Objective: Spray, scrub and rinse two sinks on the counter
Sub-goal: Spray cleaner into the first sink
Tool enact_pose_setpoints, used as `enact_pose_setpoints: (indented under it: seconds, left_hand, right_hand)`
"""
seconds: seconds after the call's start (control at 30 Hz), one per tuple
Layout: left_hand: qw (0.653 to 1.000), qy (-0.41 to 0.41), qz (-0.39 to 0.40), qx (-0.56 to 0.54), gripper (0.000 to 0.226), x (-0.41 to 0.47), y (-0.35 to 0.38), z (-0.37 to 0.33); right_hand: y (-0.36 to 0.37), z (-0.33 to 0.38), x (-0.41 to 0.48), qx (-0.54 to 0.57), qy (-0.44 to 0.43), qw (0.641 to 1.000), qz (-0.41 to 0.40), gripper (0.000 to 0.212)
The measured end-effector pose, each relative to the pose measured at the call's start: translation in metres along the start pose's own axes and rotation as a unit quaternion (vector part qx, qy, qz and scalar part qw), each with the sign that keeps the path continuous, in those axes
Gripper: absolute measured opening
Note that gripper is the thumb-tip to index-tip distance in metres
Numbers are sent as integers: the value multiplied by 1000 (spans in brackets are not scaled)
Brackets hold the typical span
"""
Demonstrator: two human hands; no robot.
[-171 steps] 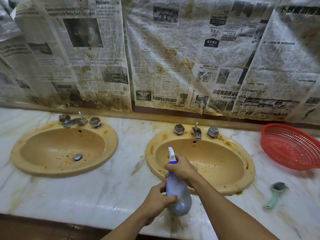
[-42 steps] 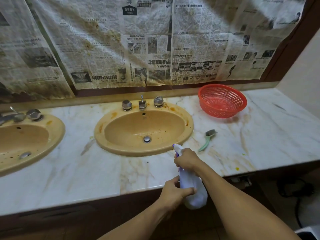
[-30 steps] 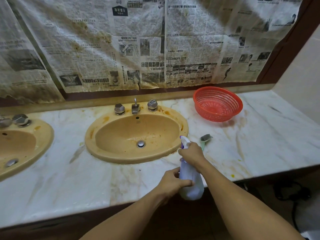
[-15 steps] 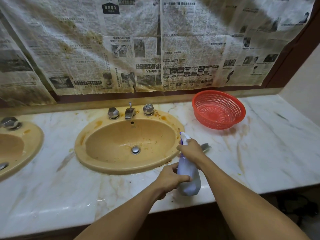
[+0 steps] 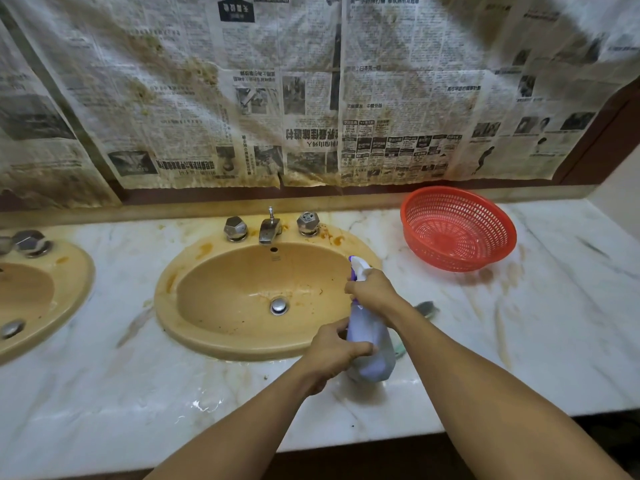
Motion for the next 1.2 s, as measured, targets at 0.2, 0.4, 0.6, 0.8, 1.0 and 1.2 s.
enact_pose_setpoints:
  seconds: [0.2,0.4,0.6,0.8,1.0,1.2]
  left_hand:
    - [1000,1,5,5,38,5,-19,-2]
    - [1000,0,12,11,41,3,-43,-9]
    - [1000,-15,2,-21,46,-17,-57,11]
    - [998,-1,-56,-15,47,-33,-93,24]
    - [995,22,-92,-15,48,-48,-129,18]
    - [993,9,-116,-35,54,-62,-150,25]
  right_hand:
    - [13,9,9,-38,26,998,-38,76]
    - [30,19,12,-7,40,998,-56,52]
    - [58,38,8,-79,-1,996,38,75]
    - [95,58,-6,-20,11,999,24,14]
    - [125,93,0,-24,-52,997,59,62]
    - [155,110,3,-86,-48,992,85,39]
Point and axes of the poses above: each hand's wrist, its own x-axis towards the middle knuckle, its own y-axis out of the palm, z = x × y, the point moved 2 cm from there along x, towards the middle knuckle, and after that the axes turned 11 degrees about -x, right-handed, at the moved point
